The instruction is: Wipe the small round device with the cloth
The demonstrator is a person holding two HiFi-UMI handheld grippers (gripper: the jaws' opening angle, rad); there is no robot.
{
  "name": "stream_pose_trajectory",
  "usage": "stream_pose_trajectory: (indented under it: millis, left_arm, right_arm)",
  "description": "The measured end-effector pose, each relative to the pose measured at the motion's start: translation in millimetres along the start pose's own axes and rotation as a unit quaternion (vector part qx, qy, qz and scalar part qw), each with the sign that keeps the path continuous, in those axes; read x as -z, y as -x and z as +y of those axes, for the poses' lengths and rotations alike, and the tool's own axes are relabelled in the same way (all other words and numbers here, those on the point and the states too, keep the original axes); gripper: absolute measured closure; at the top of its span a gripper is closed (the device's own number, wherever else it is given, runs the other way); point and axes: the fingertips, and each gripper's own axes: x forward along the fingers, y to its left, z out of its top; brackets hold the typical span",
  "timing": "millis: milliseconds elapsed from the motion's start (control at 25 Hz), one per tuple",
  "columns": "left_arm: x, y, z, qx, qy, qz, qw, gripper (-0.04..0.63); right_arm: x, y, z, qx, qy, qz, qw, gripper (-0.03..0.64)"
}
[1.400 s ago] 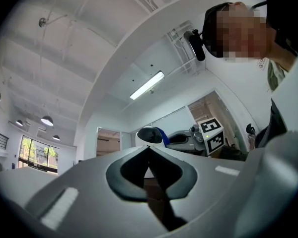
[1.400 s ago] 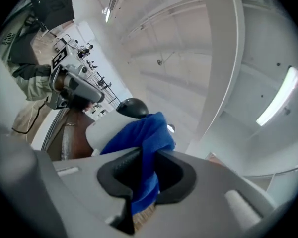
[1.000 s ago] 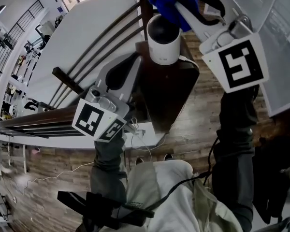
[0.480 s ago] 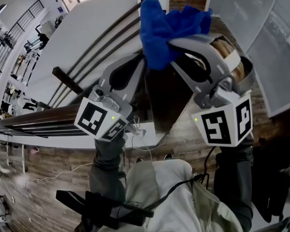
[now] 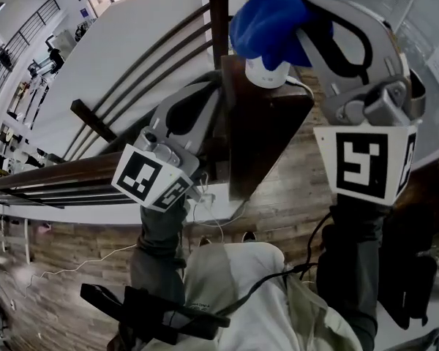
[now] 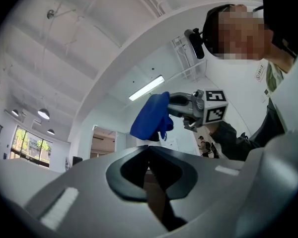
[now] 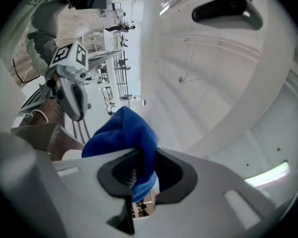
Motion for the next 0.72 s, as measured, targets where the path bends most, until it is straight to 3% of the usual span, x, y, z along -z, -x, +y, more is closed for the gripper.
stream_pose_trajectory:
  millis: [80,200,440,720]
  left_arm:
    - [2,5,1,0.002,0.005,0.0,1.0,0.6]
    - [1,12,2,0.001,0.007,0.0,1.0,0.6]
    - [-1,24,13,0.001,0.009,0.002,1.0,0.6]
    - [6,29,4,0.025,0.024,0.004,0.9994,0.6]
  right_arm:
    - [9,-19,0,-0.008,0.005,0.043,0.999,0.552]
    - [22,-42,29,-0.054,0.045,0.098,0.993,0.552]
    - [16,-36,66,-0.076,0.039,0.111,0.99,0.558]
    - [18,-18,129,-0.134,0.117,0.151,0.972,0.558]
